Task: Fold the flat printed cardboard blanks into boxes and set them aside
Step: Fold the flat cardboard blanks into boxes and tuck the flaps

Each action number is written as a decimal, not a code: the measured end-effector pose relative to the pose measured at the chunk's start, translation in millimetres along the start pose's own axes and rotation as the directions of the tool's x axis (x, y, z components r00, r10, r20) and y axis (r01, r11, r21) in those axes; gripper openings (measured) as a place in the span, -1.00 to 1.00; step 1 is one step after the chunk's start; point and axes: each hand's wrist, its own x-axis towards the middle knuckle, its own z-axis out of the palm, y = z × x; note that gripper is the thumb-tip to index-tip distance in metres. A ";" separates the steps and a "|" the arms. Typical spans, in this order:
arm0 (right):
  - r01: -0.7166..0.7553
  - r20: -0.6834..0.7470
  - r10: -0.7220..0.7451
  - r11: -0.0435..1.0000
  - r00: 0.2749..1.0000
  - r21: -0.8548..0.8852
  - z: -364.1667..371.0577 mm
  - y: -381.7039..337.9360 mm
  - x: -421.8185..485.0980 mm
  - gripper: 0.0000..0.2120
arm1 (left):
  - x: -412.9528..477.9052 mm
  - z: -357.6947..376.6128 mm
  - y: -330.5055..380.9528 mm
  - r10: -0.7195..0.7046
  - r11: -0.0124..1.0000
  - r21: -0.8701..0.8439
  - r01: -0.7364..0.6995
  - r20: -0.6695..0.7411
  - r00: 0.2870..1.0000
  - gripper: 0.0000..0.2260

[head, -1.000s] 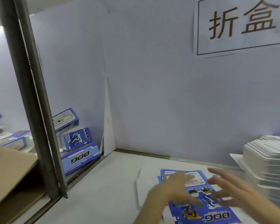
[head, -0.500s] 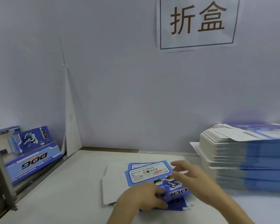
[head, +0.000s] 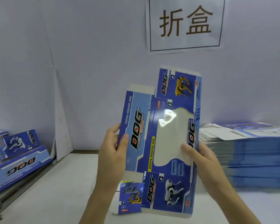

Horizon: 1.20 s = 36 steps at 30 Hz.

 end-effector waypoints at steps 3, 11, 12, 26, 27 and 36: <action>0.052 -0.083 -0.044 0.994 0.996 0.092 -4.1 -3.0 -0.4 -0.67 | -3.0 -0.9 -8.4 -0.031 0.974 0.225 -0.025 0.243 0.970 -0.28; 0.156 -0.149 -0.149 0.987 0.977 0.031 -11.4 -8.8 1.1 -0.78 | -7.9 12.0 -24.3 -0.129 0.707 0.681 -0.192 0.392 0.911 0.07; 0.168 -0.154 -0.165 0.986 0.974 0.007 -10.3 -8.3 1.4 -0.77 | -8.3 13.0 -25.7 -0.135 0.722 0.672 -0.165 0.371 0.919 0.07; 0.228 -0.130 -0.264 0.943 0.956 -0.244 -6.4 -8.2 -0.1 -0.49 | -19.0 23.4 -15.1 -0.331 0.943 0.162 0.291 0.572 0.751 -0.22; 0.223 -0.112 -0.254 0.946 0.961 -0.233 -6.8 -12.4 -0.8 -0.52 | -17.3 26.1 -15.7 -0.306 0.946 0.098 0.308 0.581 0.754 -0.26; 0.179 0.011 -0.181 0.961 0.983 -0.213 -17.0 -19.6 -1.2 -0.65 | -6.7 21.1 -10.2 -0.262 0.964 -0.014 0.264 0.106 0.959 -0.33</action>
